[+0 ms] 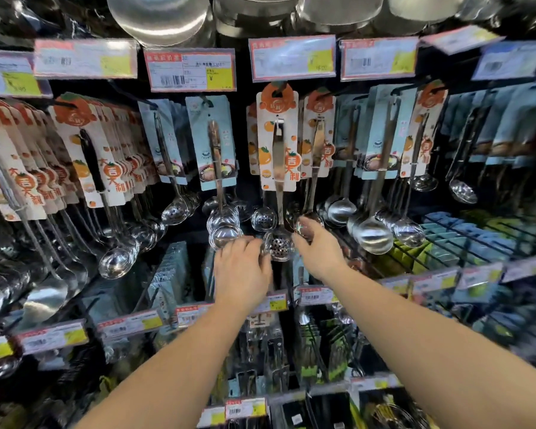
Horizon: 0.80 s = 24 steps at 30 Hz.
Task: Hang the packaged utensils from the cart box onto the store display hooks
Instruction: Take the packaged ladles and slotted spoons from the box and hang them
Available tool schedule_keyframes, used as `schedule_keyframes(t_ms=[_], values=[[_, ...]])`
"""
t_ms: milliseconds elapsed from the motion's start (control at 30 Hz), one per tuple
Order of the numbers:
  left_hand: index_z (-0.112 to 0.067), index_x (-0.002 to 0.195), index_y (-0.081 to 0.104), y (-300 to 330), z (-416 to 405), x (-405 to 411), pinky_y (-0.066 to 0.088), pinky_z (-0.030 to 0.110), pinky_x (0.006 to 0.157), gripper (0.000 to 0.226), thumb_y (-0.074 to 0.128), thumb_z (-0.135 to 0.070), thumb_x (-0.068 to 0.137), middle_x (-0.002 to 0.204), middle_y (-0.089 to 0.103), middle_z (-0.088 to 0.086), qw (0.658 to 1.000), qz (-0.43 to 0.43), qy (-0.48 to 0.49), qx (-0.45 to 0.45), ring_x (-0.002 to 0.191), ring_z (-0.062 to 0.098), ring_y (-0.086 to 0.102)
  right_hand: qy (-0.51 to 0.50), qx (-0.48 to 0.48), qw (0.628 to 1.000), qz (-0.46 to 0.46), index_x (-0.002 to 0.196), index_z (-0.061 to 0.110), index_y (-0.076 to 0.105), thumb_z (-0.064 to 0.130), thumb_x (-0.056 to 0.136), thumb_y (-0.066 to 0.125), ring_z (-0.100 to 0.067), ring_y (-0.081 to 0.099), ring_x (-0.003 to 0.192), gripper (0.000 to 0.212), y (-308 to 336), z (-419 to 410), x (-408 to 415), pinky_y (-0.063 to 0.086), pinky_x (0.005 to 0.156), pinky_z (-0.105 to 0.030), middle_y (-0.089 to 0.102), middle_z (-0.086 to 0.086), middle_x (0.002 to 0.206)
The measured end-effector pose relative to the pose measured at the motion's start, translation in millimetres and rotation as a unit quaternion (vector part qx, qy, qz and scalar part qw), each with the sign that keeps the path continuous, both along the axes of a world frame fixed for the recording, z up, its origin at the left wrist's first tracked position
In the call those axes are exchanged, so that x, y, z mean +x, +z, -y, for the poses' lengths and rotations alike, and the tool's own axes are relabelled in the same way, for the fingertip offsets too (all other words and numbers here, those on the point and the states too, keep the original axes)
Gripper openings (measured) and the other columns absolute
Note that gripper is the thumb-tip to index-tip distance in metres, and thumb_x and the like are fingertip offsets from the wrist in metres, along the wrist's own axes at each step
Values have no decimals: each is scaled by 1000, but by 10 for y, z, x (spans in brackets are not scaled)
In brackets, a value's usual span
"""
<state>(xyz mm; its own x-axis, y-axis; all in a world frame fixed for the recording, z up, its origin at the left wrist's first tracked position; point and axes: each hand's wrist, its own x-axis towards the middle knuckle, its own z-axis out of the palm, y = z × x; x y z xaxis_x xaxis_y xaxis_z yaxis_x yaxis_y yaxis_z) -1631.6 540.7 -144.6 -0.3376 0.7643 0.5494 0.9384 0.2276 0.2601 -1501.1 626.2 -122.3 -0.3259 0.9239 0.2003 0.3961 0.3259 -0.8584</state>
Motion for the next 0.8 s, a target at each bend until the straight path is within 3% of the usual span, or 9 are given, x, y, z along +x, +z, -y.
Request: schedule_keyframes(t_ms=[200,533,700,800], values=[[-18,117,64,-160,-189,640,36,42,100,34,55,-33,88,122,61,1,995,-5,-100,12,115,25,52,-51,16,998,-22,133,17,54,21,95,55,-12,59,115,38,-139,192,649,43,104,-31,64,2,125],[-22,121,57,-167,-615,2940,36,38,96,38,46,-43,91,123,58,0,962,-61,-258,-65,116,24,48,-226,3,969,98,146,21,38,31,100,46,-23,52,125,47,-349,255,3198,46,95,-36,49,-1,145],[-21,125,53,-170,-694,4786,39,41,97,41,42,-46,94,126,55,0,922,-74,-352,-139,119,24,47,-307,-25,923,230,142,22,44,37,100,44,-27,62,105,44,-494,513,4997,53,70,-33,60,-9,130],[-20,113,57,-192,-700,5813,44,41,91,37,42,-47,93,117,58,3,896,-101,-402,-161,111,26,52,-359,-44,872,329,136,25,49,48,98,41,-29,58,110,45,-583,702,5970,55,81,-40,56,-7,129]])
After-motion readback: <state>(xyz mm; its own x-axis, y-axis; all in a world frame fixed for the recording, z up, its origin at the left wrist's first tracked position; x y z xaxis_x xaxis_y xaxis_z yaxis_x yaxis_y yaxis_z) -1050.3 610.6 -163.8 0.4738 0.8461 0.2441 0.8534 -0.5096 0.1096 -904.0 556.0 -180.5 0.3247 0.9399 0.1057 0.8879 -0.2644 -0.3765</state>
